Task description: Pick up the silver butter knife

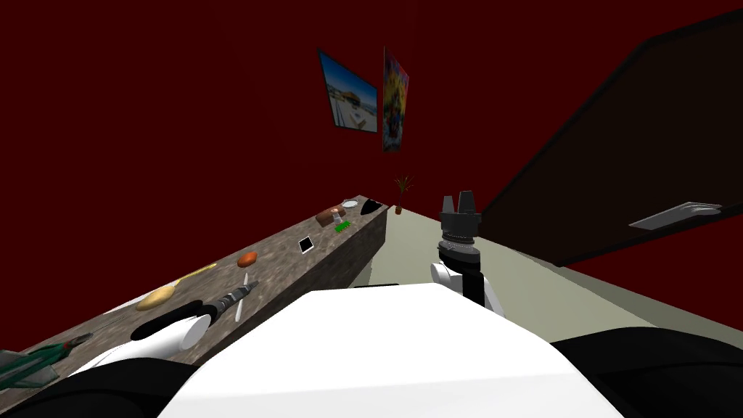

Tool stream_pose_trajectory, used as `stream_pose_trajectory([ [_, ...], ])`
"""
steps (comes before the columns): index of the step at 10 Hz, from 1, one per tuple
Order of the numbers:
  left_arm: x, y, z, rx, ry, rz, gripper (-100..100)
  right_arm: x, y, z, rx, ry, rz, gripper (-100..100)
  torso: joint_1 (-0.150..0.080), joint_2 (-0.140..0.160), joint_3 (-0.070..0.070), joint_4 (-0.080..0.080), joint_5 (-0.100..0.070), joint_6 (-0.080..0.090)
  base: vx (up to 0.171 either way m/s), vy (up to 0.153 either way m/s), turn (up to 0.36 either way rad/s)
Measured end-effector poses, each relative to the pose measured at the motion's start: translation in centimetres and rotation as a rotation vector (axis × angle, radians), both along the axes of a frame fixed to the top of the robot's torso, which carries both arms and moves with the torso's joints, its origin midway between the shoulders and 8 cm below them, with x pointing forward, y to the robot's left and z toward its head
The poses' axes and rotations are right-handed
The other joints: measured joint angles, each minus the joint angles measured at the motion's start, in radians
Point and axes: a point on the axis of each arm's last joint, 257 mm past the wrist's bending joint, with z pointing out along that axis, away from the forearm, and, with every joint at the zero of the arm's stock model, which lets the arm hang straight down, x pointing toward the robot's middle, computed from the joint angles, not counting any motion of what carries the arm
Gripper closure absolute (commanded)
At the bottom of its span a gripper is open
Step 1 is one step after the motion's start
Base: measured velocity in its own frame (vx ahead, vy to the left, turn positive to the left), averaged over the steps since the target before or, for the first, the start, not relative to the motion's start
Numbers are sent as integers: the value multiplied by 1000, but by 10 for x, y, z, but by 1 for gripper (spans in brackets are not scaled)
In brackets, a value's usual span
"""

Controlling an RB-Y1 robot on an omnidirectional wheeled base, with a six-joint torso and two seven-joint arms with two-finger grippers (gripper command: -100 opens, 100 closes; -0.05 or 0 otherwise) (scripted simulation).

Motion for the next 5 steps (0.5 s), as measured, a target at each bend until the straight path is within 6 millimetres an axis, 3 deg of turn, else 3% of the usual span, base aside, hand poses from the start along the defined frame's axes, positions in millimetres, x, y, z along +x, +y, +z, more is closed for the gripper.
stream_pose_trajectory([
  [1,-3,-1,-8,0,1,7,-100,0,0,0,0,0,0,0,3,-1,0,0,1,0,20,43,-24],
  [2,-3,-1,-9,0,0,8,100,0,0,0,0,0,0,0,1,0,0,0,0,-1,3,8,2],
  [5,-3,0,-8,2,3,7,100,0,0,0,0,0,0,0,-2,2,1,1,0,0,0,2,5],
])
